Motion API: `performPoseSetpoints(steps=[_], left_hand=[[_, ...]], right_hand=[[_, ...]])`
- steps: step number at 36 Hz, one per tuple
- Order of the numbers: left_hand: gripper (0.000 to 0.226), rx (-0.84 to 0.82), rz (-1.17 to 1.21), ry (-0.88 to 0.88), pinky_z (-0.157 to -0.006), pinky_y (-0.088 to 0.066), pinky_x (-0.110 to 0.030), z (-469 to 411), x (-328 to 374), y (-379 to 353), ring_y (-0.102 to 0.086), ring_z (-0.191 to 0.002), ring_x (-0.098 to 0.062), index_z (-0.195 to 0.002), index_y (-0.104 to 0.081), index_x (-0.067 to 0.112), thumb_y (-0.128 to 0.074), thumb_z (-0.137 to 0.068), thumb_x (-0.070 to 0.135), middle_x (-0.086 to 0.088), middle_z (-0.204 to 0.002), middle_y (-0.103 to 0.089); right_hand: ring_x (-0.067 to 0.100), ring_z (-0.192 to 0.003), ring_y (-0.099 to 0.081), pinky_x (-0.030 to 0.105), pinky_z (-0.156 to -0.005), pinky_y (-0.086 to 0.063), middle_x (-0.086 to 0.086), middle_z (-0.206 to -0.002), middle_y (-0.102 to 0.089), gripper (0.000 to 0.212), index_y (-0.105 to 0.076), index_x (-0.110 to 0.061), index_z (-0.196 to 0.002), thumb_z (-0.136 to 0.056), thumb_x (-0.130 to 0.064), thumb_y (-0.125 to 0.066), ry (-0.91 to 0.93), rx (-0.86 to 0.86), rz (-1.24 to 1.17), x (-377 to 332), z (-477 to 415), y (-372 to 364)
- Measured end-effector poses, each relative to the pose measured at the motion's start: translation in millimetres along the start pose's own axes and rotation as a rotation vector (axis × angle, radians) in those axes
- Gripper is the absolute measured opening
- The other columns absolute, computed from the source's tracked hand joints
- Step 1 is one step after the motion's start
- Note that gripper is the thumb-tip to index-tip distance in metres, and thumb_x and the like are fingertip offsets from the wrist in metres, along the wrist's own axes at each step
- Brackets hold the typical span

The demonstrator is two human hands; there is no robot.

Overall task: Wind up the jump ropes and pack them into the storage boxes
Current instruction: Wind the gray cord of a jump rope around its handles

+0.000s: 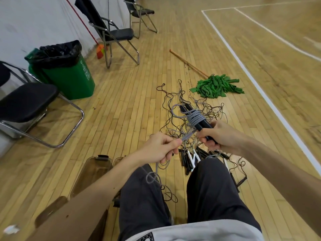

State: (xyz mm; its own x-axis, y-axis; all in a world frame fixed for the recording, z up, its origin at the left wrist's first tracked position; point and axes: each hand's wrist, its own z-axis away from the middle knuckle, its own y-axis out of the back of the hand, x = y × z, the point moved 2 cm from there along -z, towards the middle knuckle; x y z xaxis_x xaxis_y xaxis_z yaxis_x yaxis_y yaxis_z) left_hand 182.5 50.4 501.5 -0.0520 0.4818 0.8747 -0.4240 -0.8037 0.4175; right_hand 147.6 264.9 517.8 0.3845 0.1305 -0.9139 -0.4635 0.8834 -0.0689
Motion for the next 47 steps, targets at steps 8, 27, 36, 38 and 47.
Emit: performPoseSetpoints(steps=[8,27,36,38,47], left_hand=[[0.042,0.014,-0.063,0.036,-0.043,-0.042,-0.022,1.3,9.2,-3.3,-0.053,-0.042,-0.014,-0.081,-0.068,0.006,-0.053,-0.102,0.039,0.001,-0.053,-0.059],[0.032,0.158,-0.943,-0.193,-0.050,-0.029,-0.016,14.7,66.2,28.3,-0.046,-0.052,-0.002,-0.100,-0.071,0.018,-0.055,-0.100,0.045,0.010,-0.060,-0.052],[0.035,0.227,-1.210,-0.426,-0.049,-0.023,-0.015,23.5,106.4,38.7,-0.041,-0.059,-0.003,-0.092,-0.064,0.019,-0.053,-0.098,0.052,0.014,-0.066,-0.045],[0.034,0.227,-1.228,-0.484,-0.049,-0.020,-0.015,23.6,116.9,43.2,-0.039,-0.060,-0.003,-0.091,-0.064,0.020,-0.056,-0.095,0.053,0.014,-0.066,-0.043],[0.043,0.177,-1.128,-0.651,-0.058,-0.039,-0.021,11.5,153.3,56.1,-0.036,-0.062,0.009,-0.083,-0.067,0.016,-0.073,-0.076,0.059,0.020,-0.063,-0.046]], right_hand=[[0.013,-0.046,-0.036,0.020,-0.038,-0.027,0.008,-0.062,-0.051,0.016,-0.049,-0.003,-0.086,-0.092,0.007,-0.060,-0.034,0.065,0.006,10.0,-12.3,11.4],[0.011,-0.044,-0.043,0.019,-0.037,-0.034,0.013,-0.072,-0.065,0.019,-0.053,0.008,-0.110,-0.095,0.001,-0.062,-0.224,0.036,0.135,33.4,-19.1,25.6],[0.012,-0.044,-0.040,0.019,-0.037,-0.031,0.020,-0.080,-0.069,0.015,-0.054,0.002,-0.103,-0.095,-0.006,-0.064,-0.316,-0.105,0.233,24.3,-11.8,-4.2],[0.012,-0.044,-0.040,0.019,-0.037,-0.031,0.018,-0.077,-0.069,0.015,-0.054,0.000,-0.101,-0.096,-0.010,-0.065,-0.307,-0.142,0.283,21.2,-7.3,-12.4],[0.012,-0.043,-0.040,0.019,-0.038,-0.031,0.015,-0.072,-0.066,0.029,-0.055,0.005,-0.107,-0.097,-0.020,-0.067,-0.273,-0.283,0.411,2.5,17.1,-43.0]])
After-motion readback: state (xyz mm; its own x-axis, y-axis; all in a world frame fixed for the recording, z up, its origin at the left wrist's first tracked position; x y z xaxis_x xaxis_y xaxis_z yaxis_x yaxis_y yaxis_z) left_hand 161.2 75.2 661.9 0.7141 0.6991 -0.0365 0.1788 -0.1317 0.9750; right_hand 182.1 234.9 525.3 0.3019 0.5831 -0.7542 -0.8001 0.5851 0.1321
